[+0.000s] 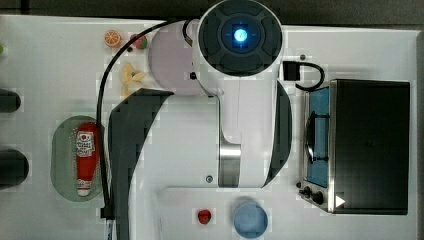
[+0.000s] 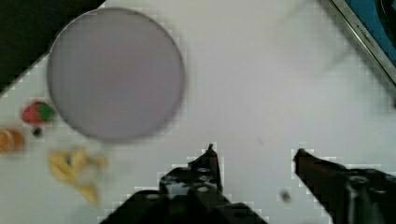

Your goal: Pick ketchup from strainer and place it on the table

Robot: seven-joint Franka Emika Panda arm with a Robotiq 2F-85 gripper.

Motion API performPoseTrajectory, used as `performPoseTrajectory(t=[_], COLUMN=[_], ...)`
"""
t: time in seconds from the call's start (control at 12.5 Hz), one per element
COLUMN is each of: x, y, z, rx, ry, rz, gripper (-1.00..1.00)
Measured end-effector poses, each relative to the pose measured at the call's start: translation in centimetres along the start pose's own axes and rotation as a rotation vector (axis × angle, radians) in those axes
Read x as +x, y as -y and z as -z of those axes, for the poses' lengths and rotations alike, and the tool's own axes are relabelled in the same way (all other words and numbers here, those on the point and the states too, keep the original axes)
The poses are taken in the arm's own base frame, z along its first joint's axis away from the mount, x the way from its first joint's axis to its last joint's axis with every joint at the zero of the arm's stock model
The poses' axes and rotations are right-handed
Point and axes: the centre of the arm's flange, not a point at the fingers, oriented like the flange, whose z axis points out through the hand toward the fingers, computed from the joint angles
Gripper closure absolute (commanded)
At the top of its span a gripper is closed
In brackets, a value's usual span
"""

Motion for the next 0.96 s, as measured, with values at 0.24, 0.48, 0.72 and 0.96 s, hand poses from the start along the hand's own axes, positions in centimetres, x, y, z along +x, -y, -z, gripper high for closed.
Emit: performPoseTrajectory(t=[0.24, 0.48, 0.72, 0.96], x=[-6.5, -9.5, -13.5, -17.4], y=[-6.0, -5.1, 0.0, 5.2], z=[1.1, 8.8, 9.8, 5.2], rx=[-0.104, -0.001, 0.024, -0.034], ry=[0.138, -0.007, -0.062, -0.016], rz=[-0.024, 0.019, 0.136, 0.257], gripper=[-0.99, -1.00, -1.00, -1.00])
